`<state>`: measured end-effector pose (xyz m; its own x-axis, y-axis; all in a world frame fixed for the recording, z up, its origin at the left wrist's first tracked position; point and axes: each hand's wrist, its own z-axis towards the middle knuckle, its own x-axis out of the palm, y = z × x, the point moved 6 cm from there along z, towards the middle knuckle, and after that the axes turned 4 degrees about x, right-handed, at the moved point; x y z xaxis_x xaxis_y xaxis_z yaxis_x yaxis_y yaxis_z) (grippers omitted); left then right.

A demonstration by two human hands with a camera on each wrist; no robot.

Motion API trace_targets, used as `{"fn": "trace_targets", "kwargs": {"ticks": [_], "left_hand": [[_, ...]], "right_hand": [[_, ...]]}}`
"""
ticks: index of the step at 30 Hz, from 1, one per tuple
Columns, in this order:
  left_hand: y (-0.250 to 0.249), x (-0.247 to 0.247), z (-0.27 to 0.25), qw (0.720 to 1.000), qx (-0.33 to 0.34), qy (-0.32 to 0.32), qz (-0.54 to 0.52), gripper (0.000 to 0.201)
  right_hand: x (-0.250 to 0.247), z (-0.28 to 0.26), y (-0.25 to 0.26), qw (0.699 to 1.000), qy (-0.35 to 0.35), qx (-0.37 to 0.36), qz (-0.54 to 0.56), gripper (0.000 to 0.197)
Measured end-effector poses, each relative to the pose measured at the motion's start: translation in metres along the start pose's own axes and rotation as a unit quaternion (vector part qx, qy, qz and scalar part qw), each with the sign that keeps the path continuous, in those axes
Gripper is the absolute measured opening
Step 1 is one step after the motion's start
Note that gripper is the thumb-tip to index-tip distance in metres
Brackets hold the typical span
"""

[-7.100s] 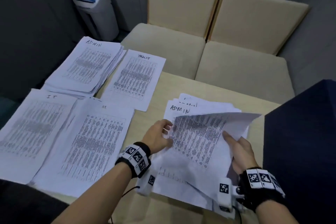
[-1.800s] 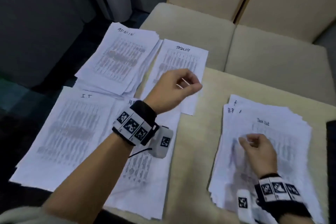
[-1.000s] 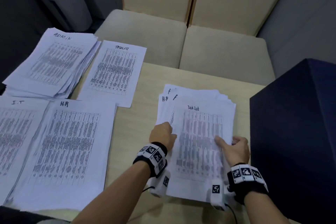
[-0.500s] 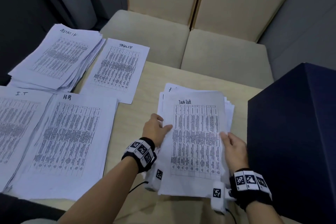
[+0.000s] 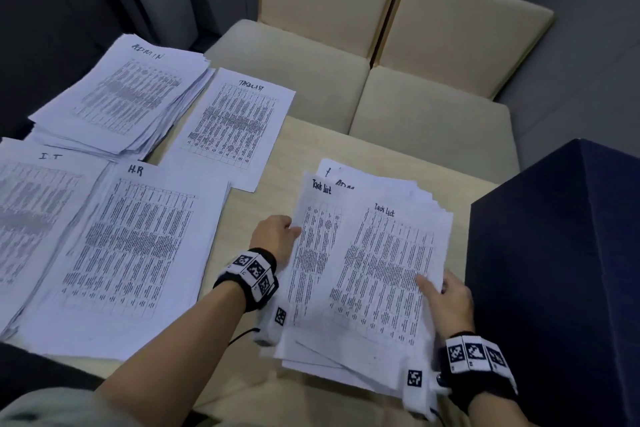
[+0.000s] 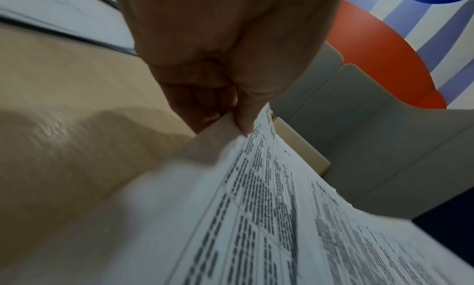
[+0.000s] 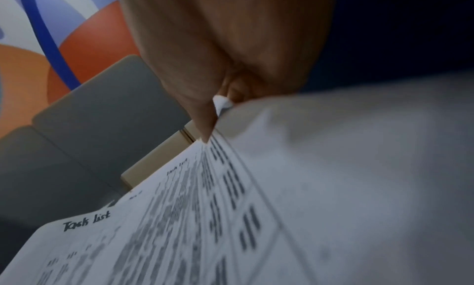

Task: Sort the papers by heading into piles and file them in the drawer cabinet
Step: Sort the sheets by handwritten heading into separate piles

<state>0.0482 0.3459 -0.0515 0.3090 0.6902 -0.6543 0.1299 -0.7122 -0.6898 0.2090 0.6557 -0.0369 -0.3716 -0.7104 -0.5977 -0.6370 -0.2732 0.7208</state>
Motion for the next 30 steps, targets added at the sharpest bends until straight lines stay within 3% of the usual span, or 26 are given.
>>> {"fn": "trace_targets", "kwargs": {"ticks": [4,7,9,13,15,17,20,24,25,26,27,30], "left_hand": [[-0.01,-0.009,-0.006,0.993,0.008,-0.01,0.118,0.054],[-0.025,-0.018,-0.01,0.978,0.036,-0.044,0.202,0.058],[-0.029,-0.019,-0.01,0.978,0.052,-0.039,0.196,0.051],[-0.023,-0.006,-0.006,0.991,0.088,0.037,0.091,0.013],[-0.016,0.002,-0.008,0.992,0.077,0.084,-0.046,0.019],[-0.011,0.004,-0.014,0.972,0.042,0.106,-0.203,0.019],[-0.017,0.0,-0.025,0.938,0.001,0.113,-0.327,0.017],[-0.031,0.004,-0.033,0.909,-0.011,0.19,-0.371,0.038],[-0.029,0.007,-0.032,0.912,-0.013,0.195,-0.361,0.04],[-0.028,0.009,-0.031,0.917,-0.02,0.19,-0.351,0.043],[-0.024,0.011,-0.027,0.925,-0.03,0.171,-0.339,0.043],[-0.01,0.013,-0.013,0.962,-0.043,0.07,-0.26,0.031]], "right_hand": [[-0.004,-0.005,0.013,0.999,-0.042,-0.031,0.001,0.025],[-0.014,-0.012,0.023,0.989,-0.057,-0.029,0.132,0.026],[-0.017,-0.014,0.017,0.974,-0.051,0.025,0.22,0.03],[-0.008,-0.028,0.013,0.96,-0.008,0.104,0.261,0.026],[-0.002,-0.032,0.019,0.957,0.016,0.115,0.266,0.024],[0.004,-0.029,0.018,0.949,0.032,0.127,0.286,0.022],[0.015,-0.026,0.015,0.929,0.046,0.134,0.343,0.017],[0.024,-0.027,0.022,0.896,0.109,0.175,0.393,0.025],[0.024,-0.023,0.018,0.891,0.1,0.193,0.399,0.037],[0.022,-0.02,0.018,0.885,0.079,0.214,0.405,0.047],[0.019,-0.018,0.016,0.887,0.068,0.221,0.4,0.044],[0.017,-0.025,0.01,0.922,0.059,0.198,0.327,0.022]]}}
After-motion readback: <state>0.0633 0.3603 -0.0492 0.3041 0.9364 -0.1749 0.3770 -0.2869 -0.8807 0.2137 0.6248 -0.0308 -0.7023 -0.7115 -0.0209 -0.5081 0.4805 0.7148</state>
